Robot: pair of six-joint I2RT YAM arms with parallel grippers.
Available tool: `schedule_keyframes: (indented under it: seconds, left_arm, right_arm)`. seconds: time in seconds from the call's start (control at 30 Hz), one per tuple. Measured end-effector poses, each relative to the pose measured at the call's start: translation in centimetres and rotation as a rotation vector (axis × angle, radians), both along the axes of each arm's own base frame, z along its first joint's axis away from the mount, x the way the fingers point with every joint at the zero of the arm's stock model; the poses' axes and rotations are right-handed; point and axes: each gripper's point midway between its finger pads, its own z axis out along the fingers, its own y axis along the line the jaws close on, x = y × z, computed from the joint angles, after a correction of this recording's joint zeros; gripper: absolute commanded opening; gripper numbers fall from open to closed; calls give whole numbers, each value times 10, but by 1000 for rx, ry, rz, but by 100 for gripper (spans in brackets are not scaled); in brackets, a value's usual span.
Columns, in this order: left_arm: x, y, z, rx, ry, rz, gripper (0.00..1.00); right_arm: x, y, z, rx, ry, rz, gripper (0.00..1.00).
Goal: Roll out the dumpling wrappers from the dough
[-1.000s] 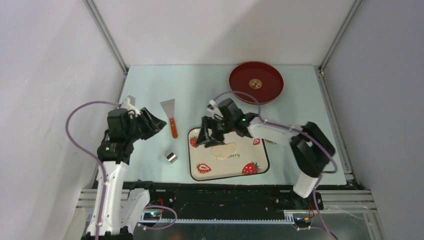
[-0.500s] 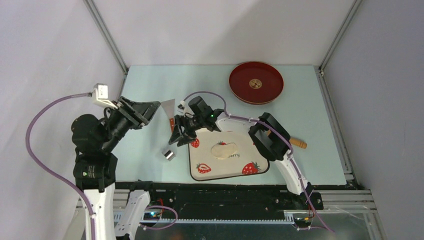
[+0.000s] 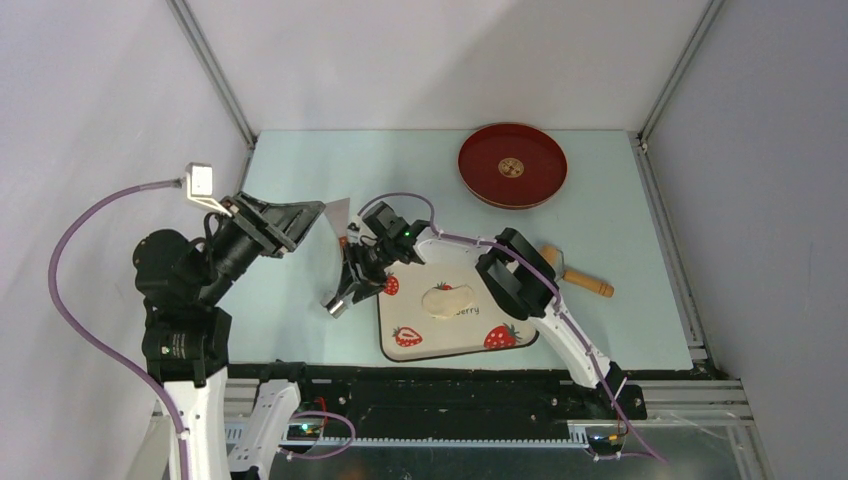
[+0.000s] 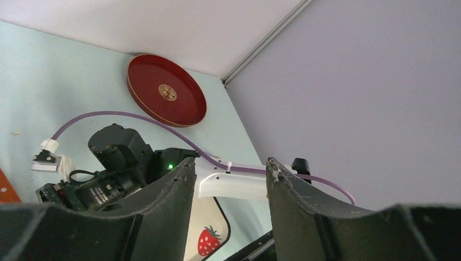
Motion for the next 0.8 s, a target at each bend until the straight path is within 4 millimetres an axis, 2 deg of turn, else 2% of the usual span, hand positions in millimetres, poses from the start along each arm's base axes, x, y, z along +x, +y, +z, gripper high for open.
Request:
schedule_keyframes:
  seconds: [0.2,0.43,0.8]
  left_arm:
    - [-1,-2,0,-1,1,-12,55]
    - [-1,-4,-2,-1,5,-27,55]
    - [1,-4,-7,-1,17,-30,56]
  right_arm:
    - [7,9,-9,-3,2,-1,56]
    - [10,15,-1,24,-2,2,37]
    - [2,15,5,44,40,29,30]
